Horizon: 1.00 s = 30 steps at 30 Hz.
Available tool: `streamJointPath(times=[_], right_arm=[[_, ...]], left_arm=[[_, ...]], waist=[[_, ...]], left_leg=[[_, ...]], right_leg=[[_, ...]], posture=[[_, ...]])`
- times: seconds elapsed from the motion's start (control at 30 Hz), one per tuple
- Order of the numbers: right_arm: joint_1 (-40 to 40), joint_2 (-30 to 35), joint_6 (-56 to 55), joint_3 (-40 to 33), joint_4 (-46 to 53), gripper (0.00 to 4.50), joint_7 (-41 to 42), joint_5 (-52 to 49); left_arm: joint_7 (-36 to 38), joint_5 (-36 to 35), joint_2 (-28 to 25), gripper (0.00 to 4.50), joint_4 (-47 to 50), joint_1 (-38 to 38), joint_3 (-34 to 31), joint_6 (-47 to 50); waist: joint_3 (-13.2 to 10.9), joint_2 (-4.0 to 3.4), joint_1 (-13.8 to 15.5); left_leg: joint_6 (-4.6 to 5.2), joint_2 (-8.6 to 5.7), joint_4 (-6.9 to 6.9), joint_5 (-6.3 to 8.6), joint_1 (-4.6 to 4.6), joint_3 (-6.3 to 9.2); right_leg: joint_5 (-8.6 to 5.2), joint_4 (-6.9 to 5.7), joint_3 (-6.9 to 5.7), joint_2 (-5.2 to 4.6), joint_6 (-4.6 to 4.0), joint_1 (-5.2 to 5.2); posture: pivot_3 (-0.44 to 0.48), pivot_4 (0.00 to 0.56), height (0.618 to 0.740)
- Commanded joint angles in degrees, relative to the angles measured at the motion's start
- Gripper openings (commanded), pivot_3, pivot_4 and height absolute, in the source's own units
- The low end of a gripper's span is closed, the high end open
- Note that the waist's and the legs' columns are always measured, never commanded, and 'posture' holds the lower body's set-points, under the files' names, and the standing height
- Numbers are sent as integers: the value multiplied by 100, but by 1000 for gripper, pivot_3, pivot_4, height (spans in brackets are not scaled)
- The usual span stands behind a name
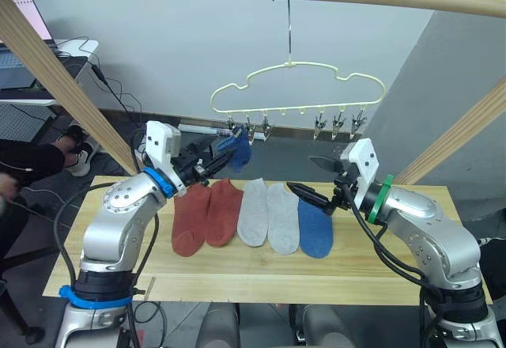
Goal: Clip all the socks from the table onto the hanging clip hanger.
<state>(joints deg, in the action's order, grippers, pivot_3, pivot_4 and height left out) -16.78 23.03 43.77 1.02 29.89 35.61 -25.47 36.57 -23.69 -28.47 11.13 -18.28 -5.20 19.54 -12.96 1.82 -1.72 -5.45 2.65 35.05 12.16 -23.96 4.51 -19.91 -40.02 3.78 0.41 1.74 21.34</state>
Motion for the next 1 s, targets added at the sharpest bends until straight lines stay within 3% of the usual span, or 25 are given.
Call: streamJointPath(times=[0.03, 0.2, 1.0], right_arm=[[-79, -88, -62, -163, 302, 4500, -231, -168], [-81, -55, -140, -128, 319, 4500, -323, -180], [-343, 23, -344, -105, 386, 4500, -86, -983]], left_arm=[[-75, 151, 160, 2555, 107, -56, -4, -467], [-98, 261, 300, 1313, 172, 106, 123, -596], [-621, 808, 920, 1313, -512, -147, 161, -1294]], waist=[[1, 1, 0], [1, 1, 2], [2, 2, -4]], left_leg=[[-1, 0, 0, 0, 0, 0], [0, -3, 4, 0, -1, -2], [1, -2, 25, -1, 1, 2]], right_leg=[[0, 0, -1, 0, 0, 0], [0, 0, 1, -2, 0, -1], [0, -26, -2, 0, 0, -3]], posture=[[1, 186, 740], [1, 186, 740], [-14, 186, 740]])
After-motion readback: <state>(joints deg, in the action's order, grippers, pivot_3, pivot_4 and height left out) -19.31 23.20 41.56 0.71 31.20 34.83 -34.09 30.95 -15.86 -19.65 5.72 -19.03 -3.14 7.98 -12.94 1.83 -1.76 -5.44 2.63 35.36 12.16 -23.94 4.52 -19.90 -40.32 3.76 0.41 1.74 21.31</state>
